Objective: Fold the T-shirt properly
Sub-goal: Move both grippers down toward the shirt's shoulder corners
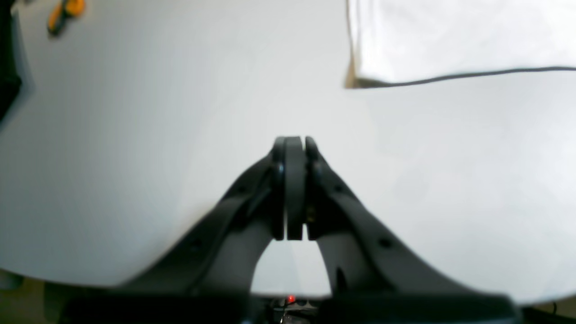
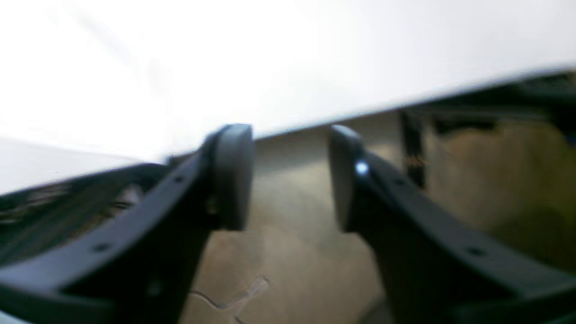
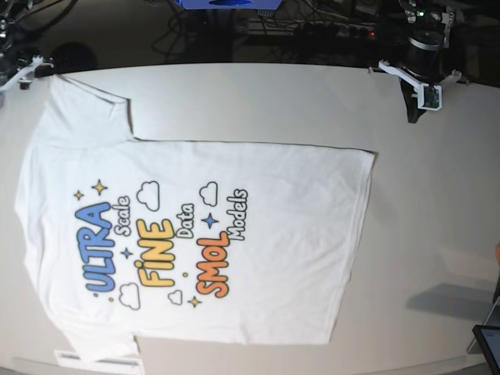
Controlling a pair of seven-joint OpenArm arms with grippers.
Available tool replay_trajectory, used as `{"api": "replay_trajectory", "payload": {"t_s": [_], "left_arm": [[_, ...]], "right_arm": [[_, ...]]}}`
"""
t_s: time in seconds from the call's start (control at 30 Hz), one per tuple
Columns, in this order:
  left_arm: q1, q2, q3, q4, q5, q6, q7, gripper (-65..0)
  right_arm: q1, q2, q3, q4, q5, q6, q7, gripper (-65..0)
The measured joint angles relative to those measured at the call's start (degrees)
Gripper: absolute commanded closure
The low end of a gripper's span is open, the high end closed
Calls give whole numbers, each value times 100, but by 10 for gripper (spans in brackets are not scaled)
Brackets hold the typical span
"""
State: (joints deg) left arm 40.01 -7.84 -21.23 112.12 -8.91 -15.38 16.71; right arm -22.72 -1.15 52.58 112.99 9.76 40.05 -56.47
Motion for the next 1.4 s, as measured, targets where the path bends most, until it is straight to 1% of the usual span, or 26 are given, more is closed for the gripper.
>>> {"api": "replay_trajectory", "payload": {"t_s": [0.1, 0.2, 0.27, 0.3, 0.4, 0.47, 0.5, 0.53, 0.6, 0.7, 0.83, 1.03, 1.17, 1.3, 1.4], "left_arm": [[4, -2, -11, -13, 2, 9, 31, 0], [0, 2, 11, -17, 2, 7, 46, 0], [-17, 0, 11, -17, 2, 9, 48, 0], [-17, 2, 13, -24, 2, 7, 48, 0], [-15, -2, 13, -39, 2, 9, 55, 0], [-17, 2, 13, -44, 2, 7, 66, 0], [-17, 0, 13, -46, 2, 4, 66, 0], [-17, -2, 13, -48, 2, 9, 66, 0], [-17, -13, 11, -98, 2, 9, 66, 0], [-15, -4, 11, -243, 0, 4, 66, 0], [-17, -7, 11, -358, 0, 9, 61, 0], [-103, 7, 24, -402, 2, 4, 72, 0], [-177, -9, 20, -402, 2, 9, 48, 0], [-157, 2, 11, -402, 4, 11, 87, 0], [-160, 4, 11, -402, 2, 7, 85, 0]], "right_arm": [[-17, 2, -142, 0, 356, 2, 4, -387], [-17, 4, -146, 0, 638, 0, -7, -411], [-13, 52, -146, 0, 905, 2, -251, -429], [-13, 146, -151, -4, 1161, 7, -457, -441], [2, 483, -57, -26, 2343, -22, -896, -448], [24, 588, 90, -55, 3067, -15, -1139, -447], [63, 603, 186, -81, 3307, -17, -1296, -447], [131, 601, 280, -120, 3410, -15, -1480, -447], [249, 603, 389, -245, 3423, -22, -1770, -447], [269, 597, 365, -437, 3480, -20, -1825, -447], [254, 413, 365, -525, 3471, -20, -1908, -447], [258, 444, -70, -846, 3482, -17, -1838, -447], [256, 433, -70, -1281, 3379, -20, -1838, -447], [256, 479, -70, -1390, 3425, -20, -1574, -447], [236, 476, -70, -1390, 3421, -20, -1574, -447]]}}
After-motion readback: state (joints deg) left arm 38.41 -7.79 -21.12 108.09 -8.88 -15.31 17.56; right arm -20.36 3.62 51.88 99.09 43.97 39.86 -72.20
